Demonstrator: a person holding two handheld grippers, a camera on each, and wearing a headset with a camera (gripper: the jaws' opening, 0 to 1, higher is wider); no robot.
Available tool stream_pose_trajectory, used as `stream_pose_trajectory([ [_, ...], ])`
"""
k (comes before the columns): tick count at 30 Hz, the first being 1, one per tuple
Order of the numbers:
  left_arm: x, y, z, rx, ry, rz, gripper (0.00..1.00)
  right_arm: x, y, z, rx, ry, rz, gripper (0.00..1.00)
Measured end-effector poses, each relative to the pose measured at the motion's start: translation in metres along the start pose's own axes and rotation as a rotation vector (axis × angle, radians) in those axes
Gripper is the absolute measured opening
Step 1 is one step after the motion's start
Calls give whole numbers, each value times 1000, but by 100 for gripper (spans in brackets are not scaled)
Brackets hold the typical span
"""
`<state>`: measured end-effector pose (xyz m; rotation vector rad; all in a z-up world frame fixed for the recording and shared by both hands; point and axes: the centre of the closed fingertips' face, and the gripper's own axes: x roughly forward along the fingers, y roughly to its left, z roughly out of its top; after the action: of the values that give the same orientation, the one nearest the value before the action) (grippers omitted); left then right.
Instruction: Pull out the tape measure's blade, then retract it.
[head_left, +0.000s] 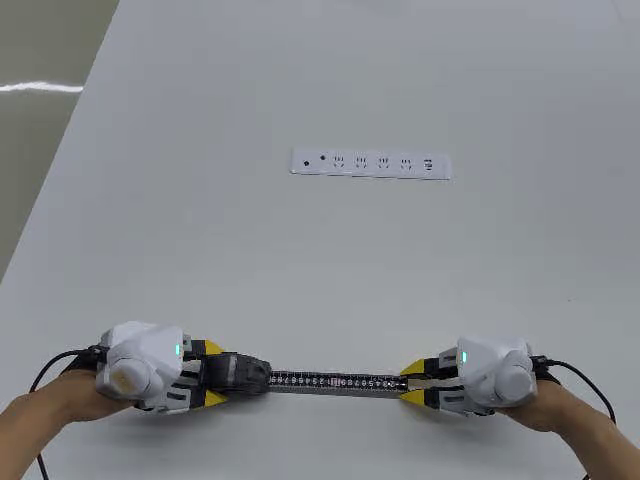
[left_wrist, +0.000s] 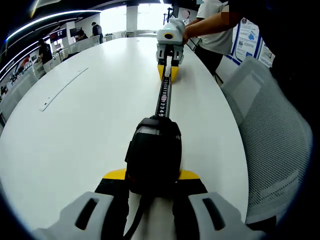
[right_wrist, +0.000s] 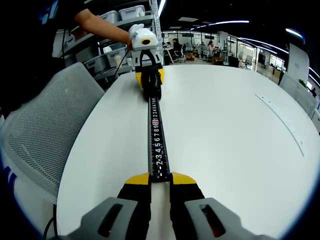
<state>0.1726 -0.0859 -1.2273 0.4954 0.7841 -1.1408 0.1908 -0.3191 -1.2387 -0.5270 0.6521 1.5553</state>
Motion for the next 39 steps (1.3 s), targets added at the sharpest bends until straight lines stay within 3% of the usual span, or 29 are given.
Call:
stream_pose_trajectory([
  [39, 1, 0, 0, -4, 7, 1, 30, -13, -1, -15, 17, 11, -14, 11],
])
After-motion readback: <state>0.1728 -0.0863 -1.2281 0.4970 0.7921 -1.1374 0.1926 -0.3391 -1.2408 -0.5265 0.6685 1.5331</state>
